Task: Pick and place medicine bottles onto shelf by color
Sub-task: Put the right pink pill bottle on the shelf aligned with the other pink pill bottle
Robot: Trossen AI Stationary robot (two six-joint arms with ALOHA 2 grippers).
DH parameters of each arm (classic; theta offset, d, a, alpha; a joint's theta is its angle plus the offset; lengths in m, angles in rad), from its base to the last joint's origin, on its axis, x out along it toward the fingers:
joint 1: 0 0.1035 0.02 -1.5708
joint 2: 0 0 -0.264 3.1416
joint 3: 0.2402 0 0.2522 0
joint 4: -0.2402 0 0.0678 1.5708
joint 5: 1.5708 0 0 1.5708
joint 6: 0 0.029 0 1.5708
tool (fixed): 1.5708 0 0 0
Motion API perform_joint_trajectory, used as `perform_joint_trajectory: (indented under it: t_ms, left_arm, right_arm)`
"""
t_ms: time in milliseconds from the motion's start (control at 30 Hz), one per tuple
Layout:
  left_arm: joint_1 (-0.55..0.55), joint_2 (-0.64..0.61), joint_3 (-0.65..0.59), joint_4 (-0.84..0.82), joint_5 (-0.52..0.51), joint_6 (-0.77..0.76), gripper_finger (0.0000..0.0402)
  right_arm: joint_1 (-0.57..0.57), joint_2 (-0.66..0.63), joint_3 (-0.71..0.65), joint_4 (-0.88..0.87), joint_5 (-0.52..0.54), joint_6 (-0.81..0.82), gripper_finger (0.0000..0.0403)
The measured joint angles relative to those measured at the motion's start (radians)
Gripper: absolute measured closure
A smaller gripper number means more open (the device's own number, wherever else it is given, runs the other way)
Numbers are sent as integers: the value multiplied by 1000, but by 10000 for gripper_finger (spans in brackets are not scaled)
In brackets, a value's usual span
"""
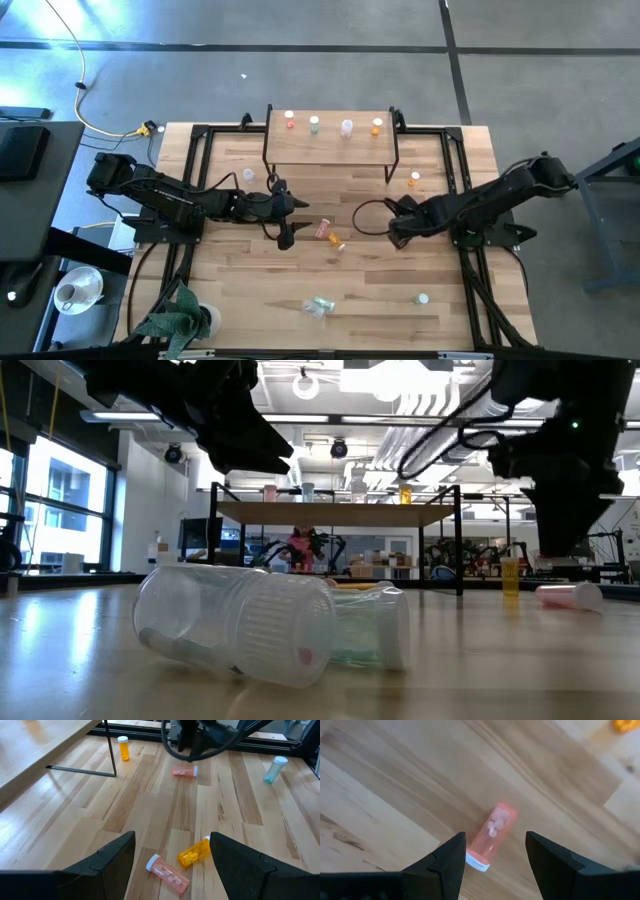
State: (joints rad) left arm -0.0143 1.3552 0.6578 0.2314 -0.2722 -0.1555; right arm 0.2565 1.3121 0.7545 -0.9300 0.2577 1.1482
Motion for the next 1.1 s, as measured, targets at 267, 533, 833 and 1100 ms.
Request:
perform_joint_trajectory:
  t_ms: [267,533,833,1100]
  left_arm:
    - [0,0,0,0,0,-2,157]
    - [0,0,0,0,0,-17,157]
    - [0,0,0,0,0,-26,157]
    - [0,0,0,-1,0,-29,157]
  right_arm:
    - [-1,0,-100,96,-23,60,206]
    - [-28,0,-182,248,-43,59,206]
    - [-47,0,-221,266,-77,58,253]
    - [-47,0,-220,311,-94,-16,325]
